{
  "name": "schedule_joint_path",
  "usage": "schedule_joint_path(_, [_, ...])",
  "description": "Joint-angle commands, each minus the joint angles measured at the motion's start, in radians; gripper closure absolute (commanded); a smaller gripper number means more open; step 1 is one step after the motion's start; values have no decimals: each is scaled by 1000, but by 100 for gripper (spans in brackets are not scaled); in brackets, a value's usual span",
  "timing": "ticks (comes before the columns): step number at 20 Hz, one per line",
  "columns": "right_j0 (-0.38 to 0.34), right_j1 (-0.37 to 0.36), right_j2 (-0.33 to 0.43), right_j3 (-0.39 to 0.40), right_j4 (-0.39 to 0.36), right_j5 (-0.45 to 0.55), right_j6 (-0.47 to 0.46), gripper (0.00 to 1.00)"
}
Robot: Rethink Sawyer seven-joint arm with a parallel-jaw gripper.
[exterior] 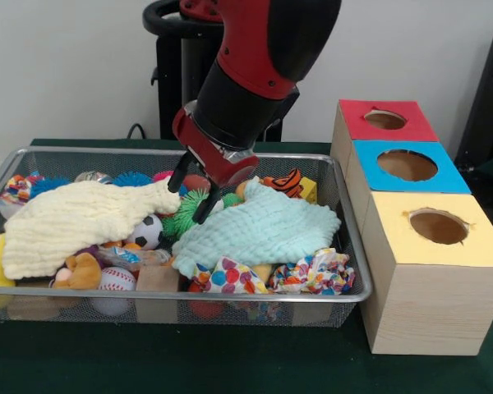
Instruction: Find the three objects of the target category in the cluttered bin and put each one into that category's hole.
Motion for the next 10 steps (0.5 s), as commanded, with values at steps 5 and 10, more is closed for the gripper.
schedule_joint_path(5, [-80, 40, 205, 52, 118, -14, 297, 0])
schedule_joint_path(10, [-118, 50, 268, 70, 183, -61, 287, 0])
